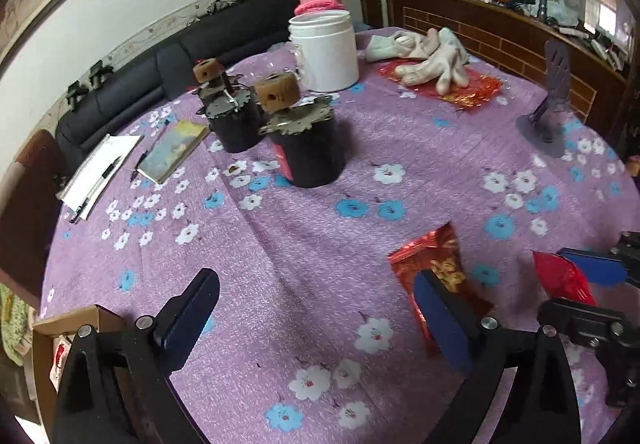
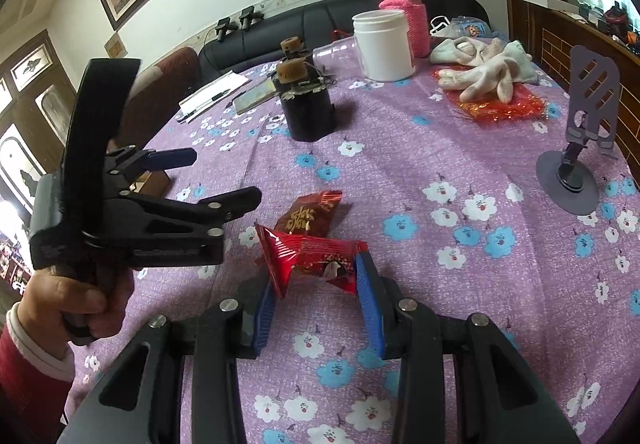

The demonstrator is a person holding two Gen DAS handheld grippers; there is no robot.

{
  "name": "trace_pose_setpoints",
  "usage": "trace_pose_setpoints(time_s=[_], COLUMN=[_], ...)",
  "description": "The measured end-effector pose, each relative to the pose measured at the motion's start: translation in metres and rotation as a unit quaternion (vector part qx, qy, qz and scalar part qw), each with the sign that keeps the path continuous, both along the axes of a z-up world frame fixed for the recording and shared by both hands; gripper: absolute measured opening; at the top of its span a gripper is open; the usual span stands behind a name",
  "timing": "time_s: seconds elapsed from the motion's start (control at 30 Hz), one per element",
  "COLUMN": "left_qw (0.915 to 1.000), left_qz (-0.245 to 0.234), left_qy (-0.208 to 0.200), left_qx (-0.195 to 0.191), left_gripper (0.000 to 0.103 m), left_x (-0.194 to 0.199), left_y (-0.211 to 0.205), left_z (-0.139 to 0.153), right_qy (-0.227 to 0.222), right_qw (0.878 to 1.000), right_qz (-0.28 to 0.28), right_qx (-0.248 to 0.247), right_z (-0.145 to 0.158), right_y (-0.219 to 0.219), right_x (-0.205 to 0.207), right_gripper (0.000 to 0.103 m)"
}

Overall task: Organize snacks
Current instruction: 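Grasp the red foil bag with the left gripper while the right holds the candy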

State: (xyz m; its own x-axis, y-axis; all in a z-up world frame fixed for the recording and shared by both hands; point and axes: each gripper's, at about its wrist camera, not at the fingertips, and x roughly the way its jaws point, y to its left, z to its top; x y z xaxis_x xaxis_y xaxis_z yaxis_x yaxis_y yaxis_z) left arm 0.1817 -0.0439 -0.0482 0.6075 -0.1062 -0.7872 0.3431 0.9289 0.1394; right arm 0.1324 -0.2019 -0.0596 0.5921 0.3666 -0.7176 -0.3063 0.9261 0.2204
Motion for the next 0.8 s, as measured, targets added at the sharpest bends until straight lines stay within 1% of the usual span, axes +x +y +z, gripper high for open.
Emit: trace_pose_setpoints(time_s=[0.07, 0.17, 0.23, 0.3, 0.37, 0.4, 0.5, 0.53, 0.63, 0.67, 0.7, 0.73, 0.8], left_qw=[0.9997, 0.9993, 0.9991, 0.9992, 0.9994, 0.9991, 0.9979, 0.9979, 0.9950, 0.9952, 0.9948, 0.9948, 0.9945], left_qz=[-0.003, -0.003, 0.001, 0.000, 0.010, 0.013, 0.028, 0.033, 0.047, 0.051, 0.051, 0.056, 0.062], left_qy=[0.017, 0.032, 0.039, 0.037, 0.033, 0.039, 0.057, 0.055, 0.068, 0.064, 0.065, 0.065, 0.065], left_qx=[-0.015, -0.021, -0.019, -0.016, 0.007, 0.008, 0.005, -0.006, -0.055, -0.054, -0.060, -0.055, -0.054], left_gripper=[0.099, 0.099, 0.099, 0.099, 0.099, 0.099, 0.097, 0.096, 0.080, 0.065, 0.047, 0.045, 0.045], left_x=[0.001, 0.000, -0.003, -0.004, -0.004, -0.002, 0.001, 0.001, 0.000, -0.001, -0.001, -0.001, -0.003], left_y=[-0.003, -0.017, -0.031, -0.041, -0.055, -0.060, -0.064, -0.062, -0.052, -0.051, -0.051, -0.052, -0.052], left_z=[-0.001, -0.005, -0.009, -0.012, -0.019, -0.024, -0.038, -0.041, -0.043, -0.041, -0.040, -0.039, -0.039], right_qy=[-0.003, -0.008, -0.011, -0.012, -0.012, -0.012, -0.009, -0.013, -0.018, -0.019, -0.019, -0.019, -0.021], right_qw=[1.000, 1.000, 1.000, 1.000, 1.000, 0.999, 0.999, 0.999, 0.999, 0.999, 0.999, 0.999, 0.999], right_qz=[-0.001, -0.005, -0.011, -0.018, -0.025, -0.031, -0.035, -0.037, -0.038, -0.039, -0.039, -0.039, -0.038], right_qx=[0.001, -0.002, -0.004, -0.004, -0.007, -0.013, -0.002, -0.005, -0.003, -0.003, -0.001, 0.000, 0.001], right_z=[0.002, 0.005, 0.007, 0.009, 0.010, 0.010, 0.011, 0.012, 0.016, 0.016, 0.017, 0.017, 0.018], right_y=[-0.003, -0.009, -0.016, -0.025, -0.031, -0.034, -0.044, -0.046, -0.049, -0.050, -0.050, -0.050, -0.049], right_x=[-0.001, -0.005, -0.009, -0.011, -0.013, -0.013, -0.013, -0.014, -0.017, -0.018, -0.018, -0.019, -0.021], right_gripper=[0.037, 0.037, 0.037, 0.037, 0.036, 0.036, 0.036, 0.036, 0.037, 0.037, 0.037, 0.037, 0.037])
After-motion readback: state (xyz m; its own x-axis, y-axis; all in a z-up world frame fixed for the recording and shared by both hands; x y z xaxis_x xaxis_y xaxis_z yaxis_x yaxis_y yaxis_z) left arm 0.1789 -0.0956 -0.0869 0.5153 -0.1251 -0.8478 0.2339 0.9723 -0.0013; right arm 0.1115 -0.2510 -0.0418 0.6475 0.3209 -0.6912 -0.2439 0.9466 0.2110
